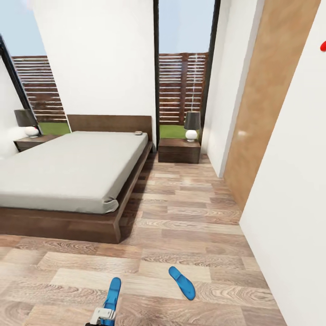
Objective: In the bedroom, move the book from the bed onto either nightstand, and place the two sandals side by side next to the bed.
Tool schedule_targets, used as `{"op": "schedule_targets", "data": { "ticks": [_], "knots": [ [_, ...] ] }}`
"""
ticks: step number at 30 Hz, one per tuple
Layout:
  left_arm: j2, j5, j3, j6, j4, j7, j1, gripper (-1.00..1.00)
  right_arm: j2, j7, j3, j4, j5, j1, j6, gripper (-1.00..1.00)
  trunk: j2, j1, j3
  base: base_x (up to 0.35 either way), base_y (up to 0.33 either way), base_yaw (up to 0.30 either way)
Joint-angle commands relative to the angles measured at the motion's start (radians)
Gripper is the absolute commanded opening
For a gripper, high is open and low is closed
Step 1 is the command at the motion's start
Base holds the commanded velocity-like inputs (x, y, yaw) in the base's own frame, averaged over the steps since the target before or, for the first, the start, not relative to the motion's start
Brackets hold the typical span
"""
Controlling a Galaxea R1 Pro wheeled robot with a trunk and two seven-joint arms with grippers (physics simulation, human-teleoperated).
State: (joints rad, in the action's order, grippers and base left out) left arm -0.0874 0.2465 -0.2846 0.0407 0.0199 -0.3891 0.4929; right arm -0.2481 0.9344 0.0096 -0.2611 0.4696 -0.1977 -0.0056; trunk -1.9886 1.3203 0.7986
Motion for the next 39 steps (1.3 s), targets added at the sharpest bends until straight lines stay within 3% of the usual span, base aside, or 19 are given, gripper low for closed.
{"op": "schedule_targets", "data": {
  "ticks": [1, 31, 39],
  "knots": [
    [0.0, 0.008, -0.008, 0.004, -0.001, -0.003, 0.001, -1.0, 0.0, 0.003, 0.001, 0.0, 0.003, 0.0, -0.001, 1.0, 0.0, 0.0, 0.001, 0.0, -0.082, 0.29],
    [0.0, 0.008, -0.008, 0.004, -0.001, -0.003, 0.001, -1.0, 0.0, 0.003, 0.001, 0.0, 0.003, 0.0, -0.001, 1.0, 0.0, 0.0, 0.001, 0.0, -0.082, 0.29],
    [0.0, 0.008, -0.008, 0.004, -0.001, -0.003, 0.001, -1.0, 0.0, 0.003, 0.001, 0.0, 0.003, 0.0, -0.001, 1.0, 0.0, 0.0, 0.001, 0.0, -0.082, 0.054]
  ]
}}
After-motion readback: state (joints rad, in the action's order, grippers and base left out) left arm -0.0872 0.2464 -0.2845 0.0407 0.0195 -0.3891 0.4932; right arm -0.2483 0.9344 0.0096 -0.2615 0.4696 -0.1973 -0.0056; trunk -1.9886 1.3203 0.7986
